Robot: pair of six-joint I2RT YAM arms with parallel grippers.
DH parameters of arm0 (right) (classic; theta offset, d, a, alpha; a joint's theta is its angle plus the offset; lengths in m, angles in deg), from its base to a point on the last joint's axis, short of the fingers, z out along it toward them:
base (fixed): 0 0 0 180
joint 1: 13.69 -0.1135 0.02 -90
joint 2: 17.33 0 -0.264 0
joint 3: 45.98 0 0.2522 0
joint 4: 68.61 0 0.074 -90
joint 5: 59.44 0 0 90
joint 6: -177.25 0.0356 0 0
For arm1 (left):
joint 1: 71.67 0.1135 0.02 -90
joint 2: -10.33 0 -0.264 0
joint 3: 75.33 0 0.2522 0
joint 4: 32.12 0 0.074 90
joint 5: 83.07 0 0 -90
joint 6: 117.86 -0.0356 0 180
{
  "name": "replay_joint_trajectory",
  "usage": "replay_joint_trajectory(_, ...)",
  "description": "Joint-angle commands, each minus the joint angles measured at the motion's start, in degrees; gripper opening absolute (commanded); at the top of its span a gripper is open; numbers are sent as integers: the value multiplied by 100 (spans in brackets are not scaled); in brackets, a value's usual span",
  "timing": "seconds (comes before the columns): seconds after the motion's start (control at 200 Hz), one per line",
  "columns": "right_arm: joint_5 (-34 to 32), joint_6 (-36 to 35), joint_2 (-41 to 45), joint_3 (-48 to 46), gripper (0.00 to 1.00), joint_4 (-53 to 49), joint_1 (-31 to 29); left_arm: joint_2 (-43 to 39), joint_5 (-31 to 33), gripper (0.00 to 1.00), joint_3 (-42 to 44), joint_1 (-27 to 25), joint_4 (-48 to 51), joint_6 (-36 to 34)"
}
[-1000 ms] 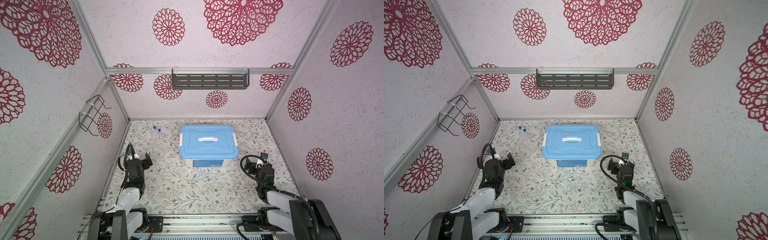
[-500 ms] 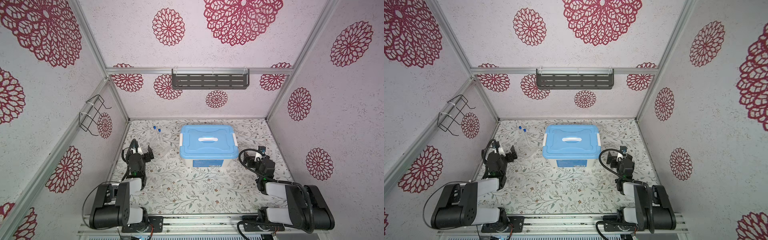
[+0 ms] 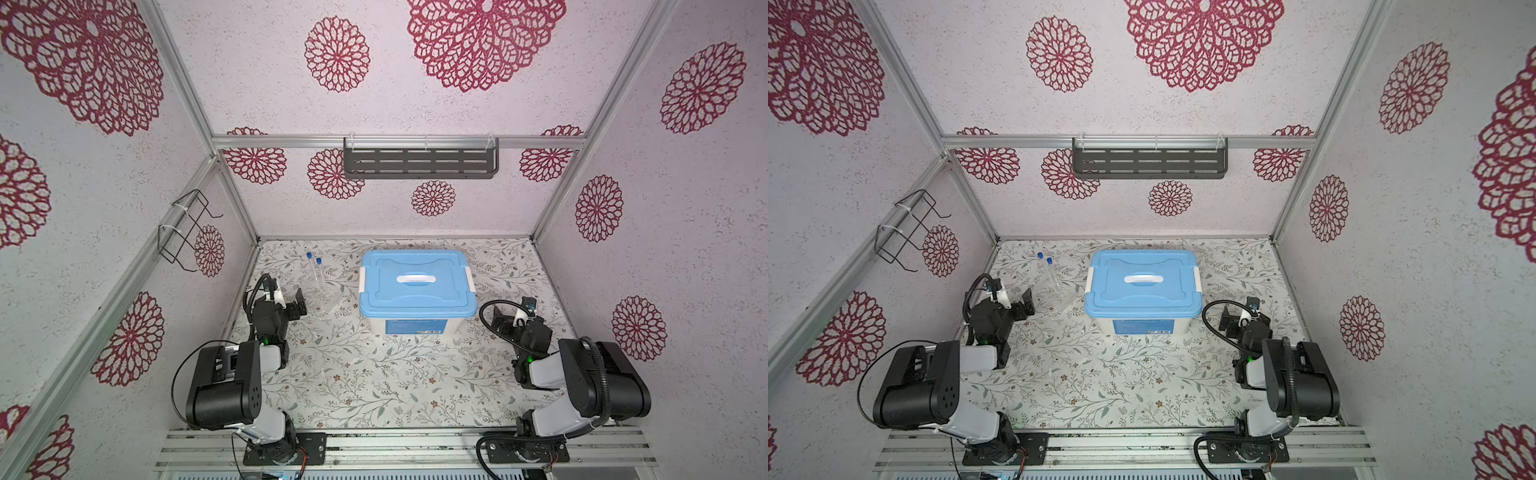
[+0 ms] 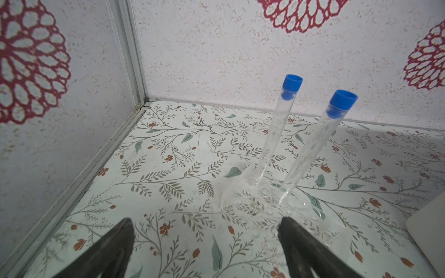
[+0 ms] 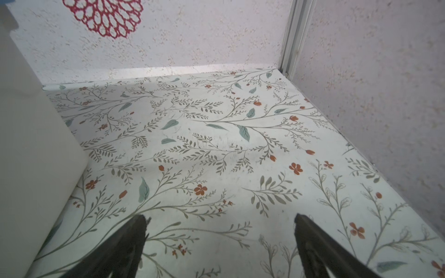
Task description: Organize the chemistry lab equipment
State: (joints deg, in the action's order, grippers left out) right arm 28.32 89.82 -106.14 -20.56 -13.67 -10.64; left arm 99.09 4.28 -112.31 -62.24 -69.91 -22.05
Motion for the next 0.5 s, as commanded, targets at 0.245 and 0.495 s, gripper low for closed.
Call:
replay_joint_trajectory(0.245, 296, -13, 58, 172, 99, 276, -1, 20, -196, 97, -67, 99, 83, 53)
replay_joint_trajectory(0.495, 342, -63, 92, 179, 99, 206, -23, -4, 150, 97, -23, -51, 37, -9)
